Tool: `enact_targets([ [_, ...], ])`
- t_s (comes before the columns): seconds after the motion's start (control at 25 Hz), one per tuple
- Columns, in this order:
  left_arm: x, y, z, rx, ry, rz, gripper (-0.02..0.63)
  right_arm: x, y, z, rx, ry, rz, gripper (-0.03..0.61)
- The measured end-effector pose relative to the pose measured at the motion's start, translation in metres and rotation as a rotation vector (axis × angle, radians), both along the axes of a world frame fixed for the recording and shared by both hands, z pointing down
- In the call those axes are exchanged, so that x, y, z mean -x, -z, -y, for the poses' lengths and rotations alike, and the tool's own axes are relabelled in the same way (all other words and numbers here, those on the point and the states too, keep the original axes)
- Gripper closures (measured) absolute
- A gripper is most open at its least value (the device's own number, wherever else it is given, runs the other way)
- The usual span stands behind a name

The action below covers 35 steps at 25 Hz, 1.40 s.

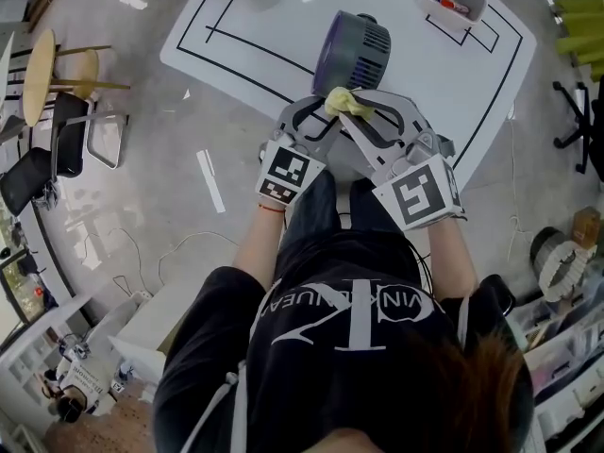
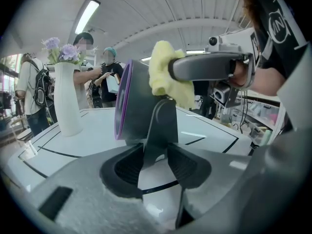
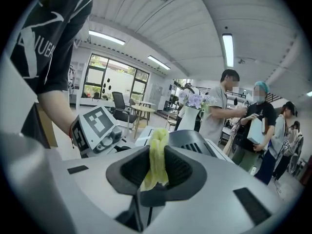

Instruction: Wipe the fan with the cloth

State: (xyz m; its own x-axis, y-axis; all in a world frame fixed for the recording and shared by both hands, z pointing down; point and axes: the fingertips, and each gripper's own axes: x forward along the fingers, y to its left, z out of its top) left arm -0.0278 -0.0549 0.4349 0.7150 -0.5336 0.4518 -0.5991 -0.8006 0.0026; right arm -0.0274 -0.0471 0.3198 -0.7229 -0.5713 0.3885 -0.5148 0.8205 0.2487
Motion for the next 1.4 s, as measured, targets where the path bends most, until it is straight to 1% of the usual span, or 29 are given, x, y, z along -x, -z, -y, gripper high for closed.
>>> enact_targets([
  [0.16, 0.000, 0.000, 0.000, 0.005, 0.030, -0.003, 0.456, -0.008, 0.012, 0.009, -0.043, -0.001, -0.010, 0.494],
  [0.28, 0.001, 0.001, -0.001, 0.006, 0.053, -0.002, 0.455, -0.015, 0.022, 0.017, -0.067, -0.008, 0.003, 0.494],
  [0.4, 0.000, 0.001, -0.001, 0.004, 0.076, -0.005, 0.451, -0.025, 0.030, 0.027, -0.073, -0.023, 0.019, 0.495],
  [0.52, 0.001, 0.002, -0.001, 0.002, 0.102, -0.012, 0.448, -0.031, 0.034, 0.035, -0.075, -0.017, 0.005, 0.494],
  [0.64, 0.001, 0.002, -0.002, 0.001, 0.124, -0.015, 0.448, -0.037, 0.037, 0.042, -0.097, -0.013, -0.005, 0.494],
  [0.8, 0.003, 0.001, -0.002, 0.002, 0.167, -0.017, 0.445, -0.046, 0.038, 0.052, -0.095, -0.011, 0.002, 0.495],
  [1.0, 0.010, 0.000, -0.002, 0.003, 0.238, -0.030, 0.471, -0.056, 0.038, 0.071, -0.116, -0.030, -0.039, 0.495],
  [1.12, 0.010, 0.001, -0.002, 0.000, 0.265, -0.030, 0.471, -0.058, 0.040, 0.083, -0.121, -0.035, -0.032, 0.495],
  [1.24, 0.011, 0.000, -0.002, 0.002, 0.283, -0.025, 0.471, -0.060, 0.037, 0.094, -0.127, -0.024, -0.045, 0.495],
  [1.4, 0.010, 0.001, -0.002, 0.000, 0.305, -0.013, 0.471, -0.063, 0.034, 0.101, -0.111, 0.005, -0.039, 0.497],
])
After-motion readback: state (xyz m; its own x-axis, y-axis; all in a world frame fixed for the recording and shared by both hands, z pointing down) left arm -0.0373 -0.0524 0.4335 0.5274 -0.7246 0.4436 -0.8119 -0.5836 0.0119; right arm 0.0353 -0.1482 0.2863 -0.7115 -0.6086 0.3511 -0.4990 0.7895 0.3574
